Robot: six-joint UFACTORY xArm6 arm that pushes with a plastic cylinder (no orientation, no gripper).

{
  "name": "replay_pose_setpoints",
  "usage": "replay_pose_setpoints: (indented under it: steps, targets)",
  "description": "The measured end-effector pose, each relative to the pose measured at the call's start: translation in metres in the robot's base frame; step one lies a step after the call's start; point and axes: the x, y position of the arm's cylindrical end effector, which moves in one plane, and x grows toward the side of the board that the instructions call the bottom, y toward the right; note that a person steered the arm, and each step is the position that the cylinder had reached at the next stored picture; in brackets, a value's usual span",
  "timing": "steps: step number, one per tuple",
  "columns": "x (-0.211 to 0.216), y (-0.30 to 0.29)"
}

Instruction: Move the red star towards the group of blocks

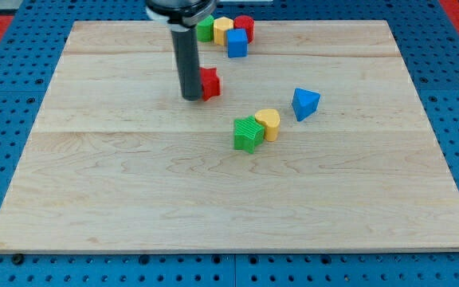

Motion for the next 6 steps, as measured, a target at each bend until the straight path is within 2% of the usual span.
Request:
replay_pose_setpoints:
  steps: [1, 2, 4, 5, 6]
  targets:
    - [0.029, 0.027]
    - [0.035, 0.05]
    - [-0.034, 0.012]
    - [-0.043, 0.005]
    - [-0.028, -0.035]
